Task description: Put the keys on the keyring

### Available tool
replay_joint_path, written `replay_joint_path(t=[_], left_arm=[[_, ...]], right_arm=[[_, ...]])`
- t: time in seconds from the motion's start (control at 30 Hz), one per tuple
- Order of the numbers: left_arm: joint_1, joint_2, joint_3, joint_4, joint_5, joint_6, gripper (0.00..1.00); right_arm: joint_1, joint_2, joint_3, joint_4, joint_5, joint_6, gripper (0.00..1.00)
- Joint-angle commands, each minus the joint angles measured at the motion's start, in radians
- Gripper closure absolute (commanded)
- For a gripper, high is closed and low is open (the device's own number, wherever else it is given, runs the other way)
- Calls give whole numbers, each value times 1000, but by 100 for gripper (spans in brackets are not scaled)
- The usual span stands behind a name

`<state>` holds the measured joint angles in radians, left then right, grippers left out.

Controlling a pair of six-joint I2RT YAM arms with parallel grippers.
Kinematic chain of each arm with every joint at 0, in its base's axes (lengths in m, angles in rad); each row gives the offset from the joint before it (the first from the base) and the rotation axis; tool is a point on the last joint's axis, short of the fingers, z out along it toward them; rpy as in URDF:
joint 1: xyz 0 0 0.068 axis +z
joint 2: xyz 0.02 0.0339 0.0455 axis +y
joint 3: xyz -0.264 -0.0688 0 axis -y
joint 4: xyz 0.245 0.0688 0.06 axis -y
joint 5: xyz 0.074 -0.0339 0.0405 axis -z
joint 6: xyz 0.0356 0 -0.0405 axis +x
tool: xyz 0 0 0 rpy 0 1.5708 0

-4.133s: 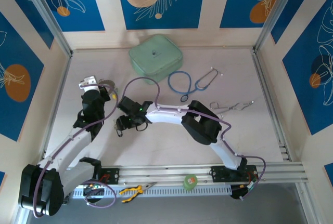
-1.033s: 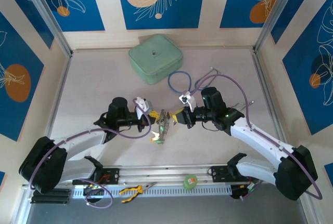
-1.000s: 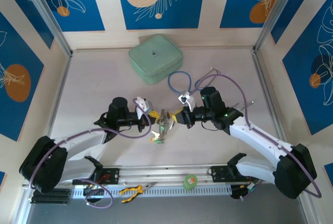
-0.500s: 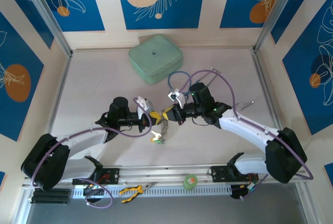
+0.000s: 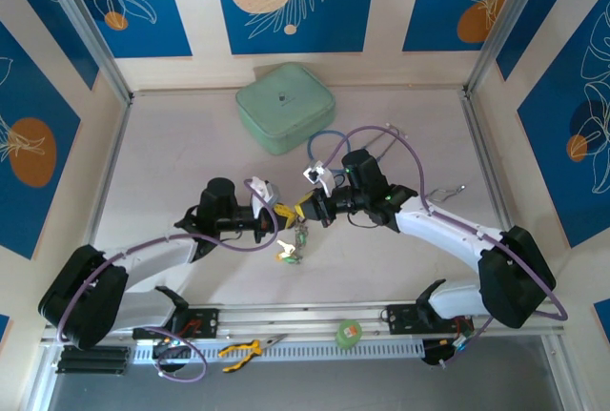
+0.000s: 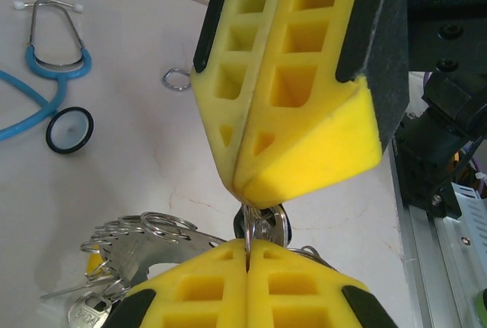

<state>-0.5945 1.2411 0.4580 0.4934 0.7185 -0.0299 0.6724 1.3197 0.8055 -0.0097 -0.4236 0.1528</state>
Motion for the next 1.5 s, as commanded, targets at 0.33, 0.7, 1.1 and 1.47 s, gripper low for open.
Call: replay_joint_path(t=[0.33, 0.7, 1.1, 1.47], left_arm=[[-11, 3, 14, 40, 39, -34, 100], [-11, 6, 13, 34, 33, -22, 100], [-11, -25, -2, 54, 12, 6, 100], [-11, -41, -61, 207, -17, 34, 100]], right_arm=[[0, 28, 23, -9, 24, -27, 100], [-28, -4, -7, -2, 75, 16, 100], [-38, -19, -15, -26, 75, 32, 94], [-77, -106, 15, -92, 68, -43, 53]])
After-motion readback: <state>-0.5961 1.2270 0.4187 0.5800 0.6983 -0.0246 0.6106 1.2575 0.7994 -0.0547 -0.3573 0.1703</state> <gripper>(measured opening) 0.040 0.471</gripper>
